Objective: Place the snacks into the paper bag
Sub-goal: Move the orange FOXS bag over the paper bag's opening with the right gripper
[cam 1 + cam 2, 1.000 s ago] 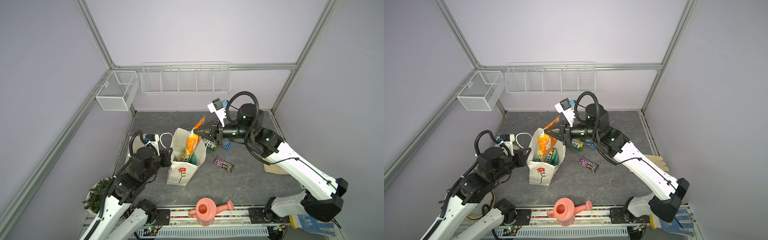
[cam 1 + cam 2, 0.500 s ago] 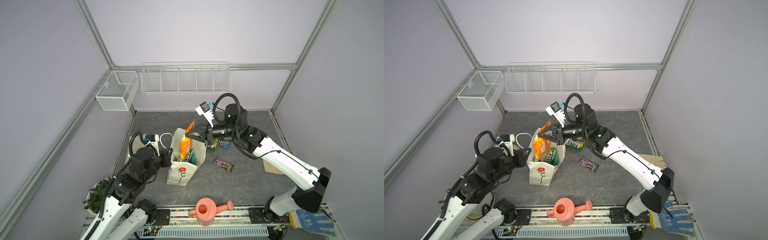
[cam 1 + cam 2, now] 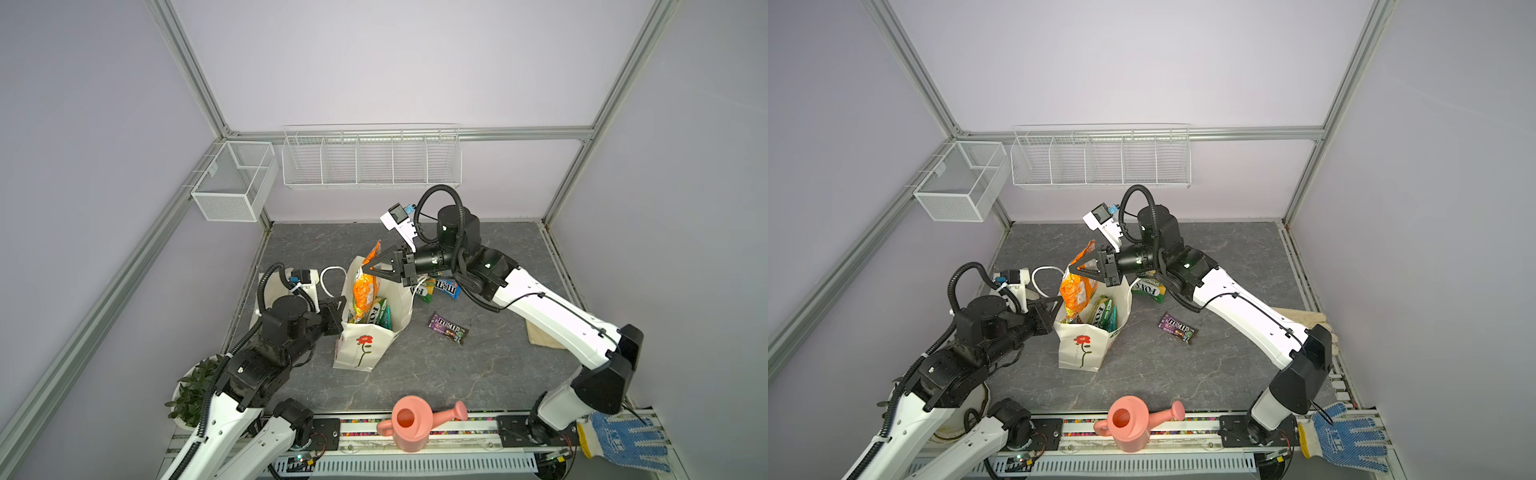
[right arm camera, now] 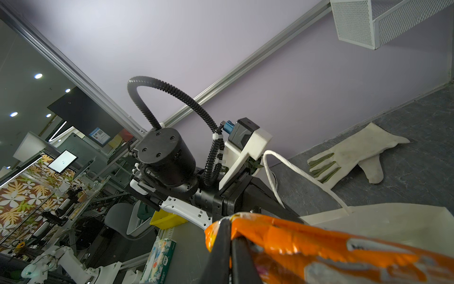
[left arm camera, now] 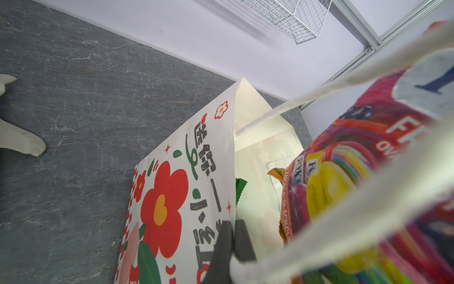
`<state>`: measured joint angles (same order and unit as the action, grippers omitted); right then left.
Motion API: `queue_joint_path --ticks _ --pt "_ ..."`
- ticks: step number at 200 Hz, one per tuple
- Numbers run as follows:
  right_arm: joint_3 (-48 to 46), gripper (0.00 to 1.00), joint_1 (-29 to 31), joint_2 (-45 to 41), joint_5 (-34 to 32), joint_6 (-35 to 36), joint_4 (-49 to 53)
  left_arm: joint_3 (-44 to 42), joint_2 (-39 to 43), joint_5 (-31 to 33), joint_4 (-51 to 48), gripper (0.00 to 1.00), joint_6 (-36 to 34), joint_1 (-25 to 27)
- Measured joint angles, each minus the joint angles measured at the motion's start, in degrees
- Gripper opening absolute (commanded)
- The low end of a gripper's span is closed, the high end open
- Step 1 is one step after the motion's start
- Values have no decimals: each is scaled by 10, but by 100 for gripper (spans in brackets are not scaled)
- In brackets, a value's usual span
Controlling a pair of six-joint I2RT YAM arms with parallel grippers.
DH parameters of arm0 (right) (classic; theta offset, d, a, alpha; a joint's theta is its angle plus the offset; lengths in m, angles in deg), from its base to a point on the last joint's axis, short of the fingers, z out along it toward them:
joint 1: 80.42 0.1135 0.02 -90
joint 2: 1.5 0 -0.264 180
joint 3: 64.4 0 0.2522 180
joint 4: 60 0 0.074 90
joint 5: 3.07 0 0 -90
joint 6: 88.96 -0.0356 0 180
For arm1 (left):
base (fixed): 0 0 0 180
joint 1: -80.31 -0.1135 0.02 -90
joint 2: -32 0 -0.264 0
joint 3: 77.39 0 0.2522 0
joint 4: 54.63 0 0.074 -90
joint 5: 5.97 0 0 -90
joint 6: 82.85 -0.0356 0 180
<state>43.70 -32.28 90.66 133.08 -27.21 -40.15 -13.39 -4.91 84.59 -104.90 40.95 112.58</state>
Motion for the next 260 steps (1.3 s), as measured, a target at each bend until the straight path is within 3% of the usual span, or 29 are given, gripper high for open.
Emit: queue_joint_path --ticks 260 --pt "7 7 -8 38 -15 50 60 -7 29 -6 -16 0 0 0"
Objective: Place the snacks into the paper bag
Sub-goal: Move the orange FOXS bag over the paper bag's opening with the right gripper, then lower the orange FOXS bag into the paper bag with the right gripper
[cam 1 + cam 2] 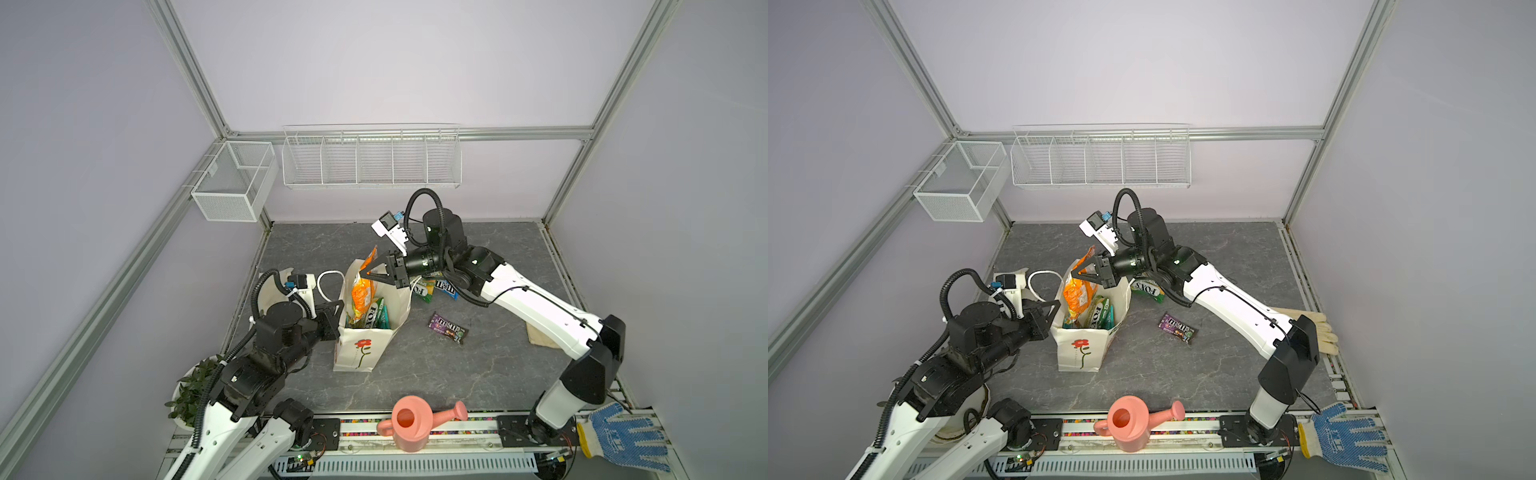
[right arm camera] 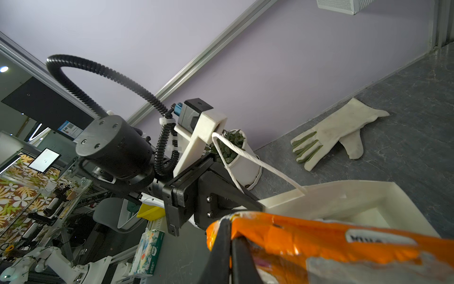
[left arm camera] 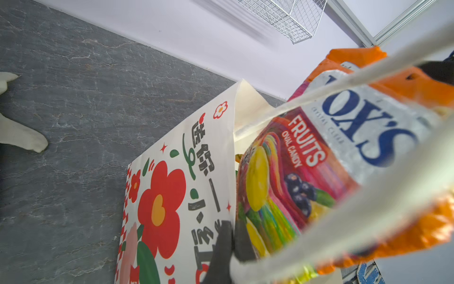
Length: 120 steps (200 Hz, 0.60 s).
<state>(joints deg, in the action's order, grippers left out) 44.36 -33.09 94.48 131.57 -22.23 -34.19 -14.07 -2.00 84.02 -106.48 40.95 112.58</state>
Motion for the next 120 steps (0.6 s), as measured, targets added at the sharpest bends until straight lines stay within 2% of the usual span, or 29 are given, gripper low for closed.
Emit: queue_joint_path --ticks 120 --pt "-52 7 -1 -18 -5 1 -5 -3 3 -3 0 0 0 0"
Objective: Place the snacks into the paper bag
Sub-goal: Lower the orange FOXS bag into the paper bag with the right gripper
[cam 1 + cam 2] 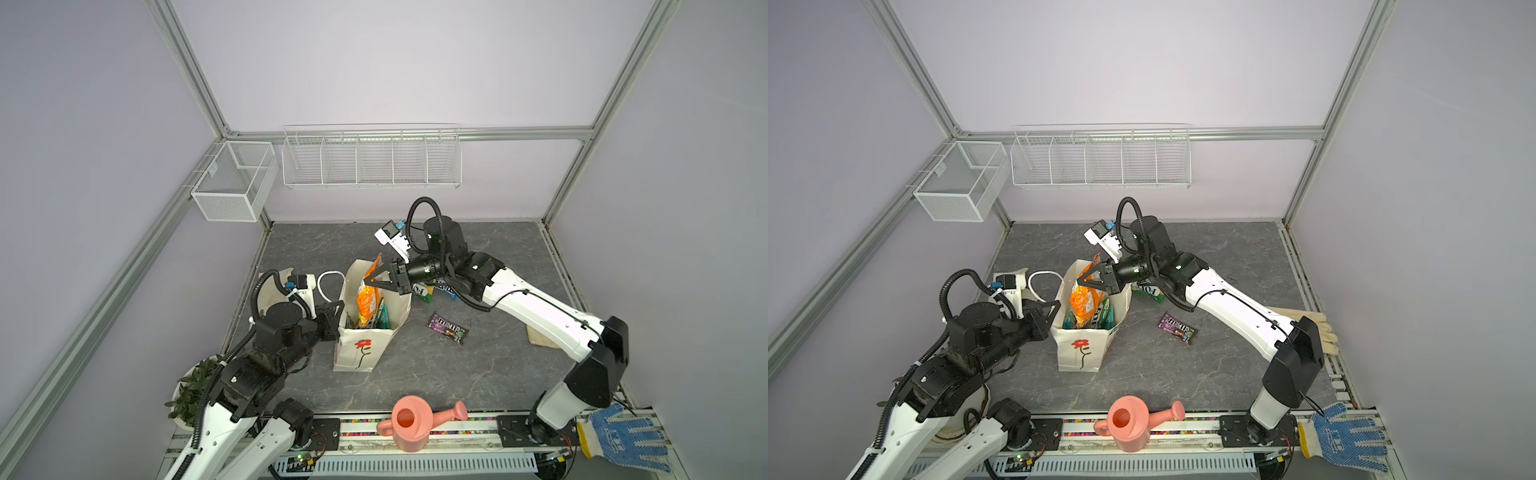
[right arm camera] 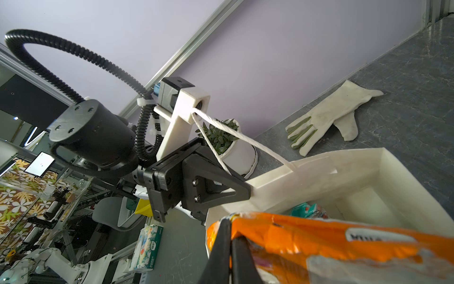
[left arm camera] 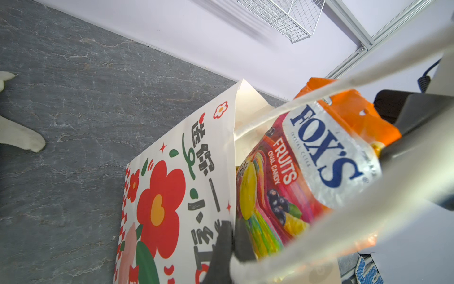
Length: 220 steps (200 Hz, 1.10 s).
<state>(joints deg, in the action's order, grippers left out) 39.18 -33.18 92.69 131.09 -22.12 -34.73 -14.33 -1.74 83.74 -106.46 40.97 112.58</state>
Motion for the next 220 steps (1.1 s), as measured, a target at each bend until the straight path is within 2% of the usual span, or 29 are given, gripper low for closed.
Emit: queue_joint_path --ticks 220 --pt "-33 10 6 -23 -14 -4 -15 0 -2 -2 1 0 0 0"
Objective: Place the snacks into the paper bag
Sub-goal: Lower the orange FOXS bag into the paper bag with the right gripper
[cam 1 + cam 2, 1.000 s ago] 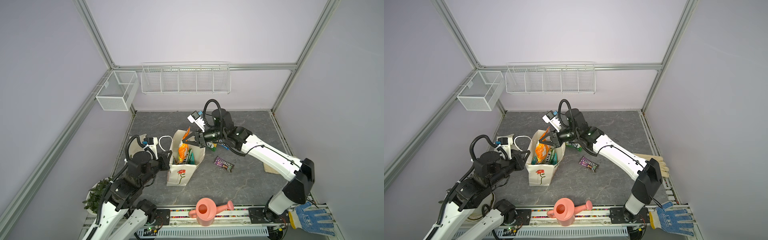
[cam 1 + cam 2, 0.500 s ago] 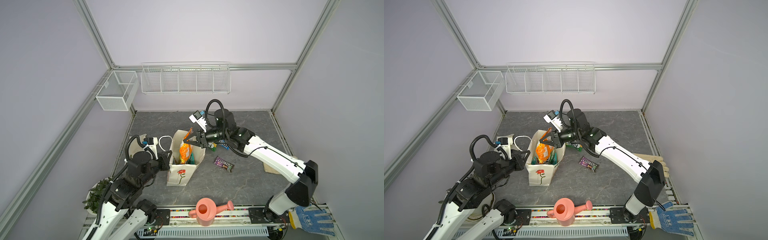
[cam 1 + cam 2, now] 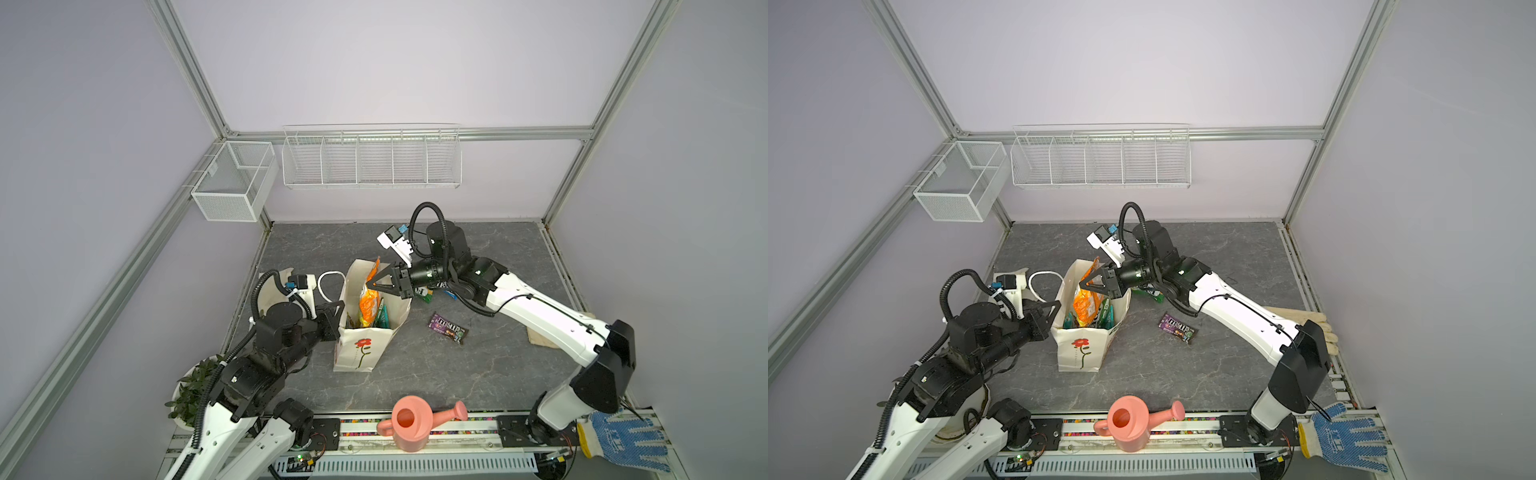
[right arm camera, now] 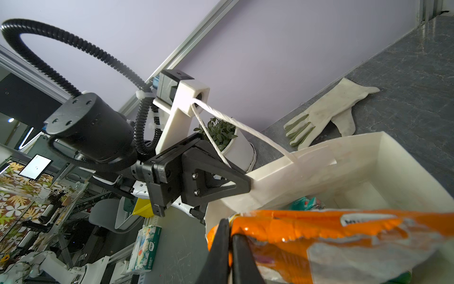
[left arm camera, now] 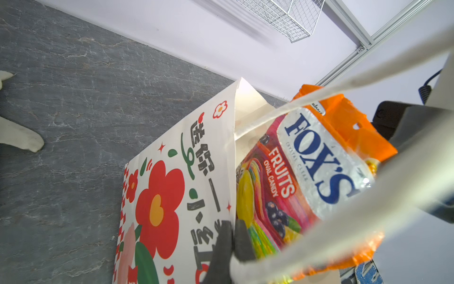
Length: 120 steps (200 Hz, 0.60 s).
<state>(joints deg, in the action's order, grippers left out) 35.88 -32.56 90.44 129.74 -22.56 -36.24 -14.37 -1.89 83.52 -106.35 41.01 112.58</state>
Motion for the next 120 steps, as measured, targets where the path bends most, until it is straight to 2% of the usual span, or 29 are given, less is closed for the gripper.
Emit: queue_joint_path --ticks 120 --pt "-1 10 10 0 -10 0 0 -2 0 0 4 0 0 0"
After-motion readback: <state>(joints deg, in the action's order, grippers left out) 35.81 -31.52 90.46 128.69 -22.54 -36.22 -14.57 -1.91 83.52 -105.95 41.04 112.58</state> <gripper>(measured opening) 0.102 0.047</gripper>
